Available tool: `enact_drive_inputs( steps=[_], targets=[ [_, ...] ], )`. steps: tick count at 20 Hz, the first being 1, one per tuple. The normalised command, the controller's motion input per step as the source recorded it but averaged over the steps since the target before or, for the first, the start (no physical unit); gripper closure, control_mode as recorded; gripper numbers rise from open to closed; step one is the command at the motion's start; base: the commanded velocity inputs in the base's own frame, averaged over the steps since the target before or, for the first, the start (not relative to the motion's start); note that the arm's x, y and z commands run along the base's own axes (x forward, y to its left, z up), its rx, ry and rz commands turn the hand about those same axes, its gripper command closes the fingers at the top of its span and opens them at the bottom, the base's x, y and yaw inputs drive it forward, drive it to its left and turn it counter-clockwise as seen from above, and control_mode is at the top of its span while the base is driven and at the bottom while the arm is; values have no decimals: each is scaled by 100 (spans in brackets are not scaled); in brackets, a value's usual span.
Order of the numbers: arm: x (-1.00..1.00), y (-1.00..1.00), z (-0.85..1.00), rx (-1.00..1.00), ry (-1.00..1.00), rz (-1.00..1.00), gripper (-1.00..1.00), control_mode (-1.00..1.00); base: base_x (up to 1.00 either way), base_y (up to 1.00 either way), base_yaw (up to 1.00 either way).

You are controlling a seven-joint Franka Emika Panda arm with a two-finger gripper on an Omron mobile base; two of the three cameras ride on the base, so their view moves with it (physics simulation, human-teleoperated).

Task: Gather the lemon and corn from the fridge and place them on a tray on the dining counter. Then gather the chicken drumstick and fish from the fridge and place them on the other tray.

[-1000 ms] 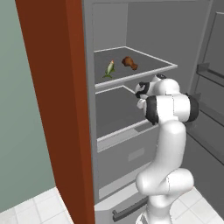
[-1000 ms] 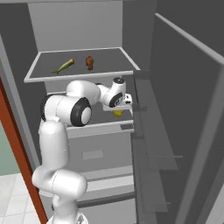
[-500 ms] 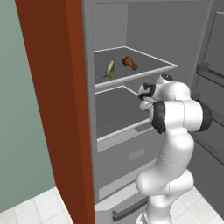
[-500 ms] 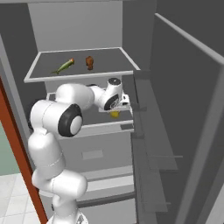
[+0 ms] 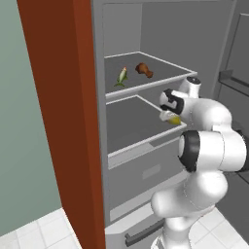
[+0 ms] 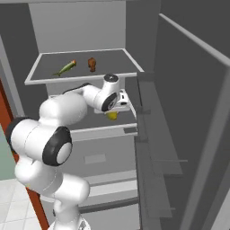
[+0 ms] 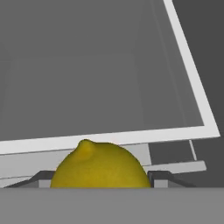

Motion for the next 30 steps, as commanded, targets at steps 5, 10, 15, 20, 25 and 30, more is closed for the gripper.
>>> enact_drive_inputs(
  steps=[5, 10, 15, 20, 25, 30],
  targets=[
    [-75, 10, 58, 0, 0, -1, 100, -100, 0, 0, 0],
    [-79, 18, 63, 0, 0, -3, 100, -100, 0, 0, 0],
    [-85, 20, 56, 0, 0, -3, 100, -100, 0, 0, 0],
    [-93, 27, 45, 0, 0, -2, 100, -100, 0, 0, 0],
    [-94, 22, 39, 0, 0, 0, 100, -100, 0, 0, 0],
    [-65, 31, 20, -2, 0, -1, 100, -100, 0, 0, 0]
  ],
)
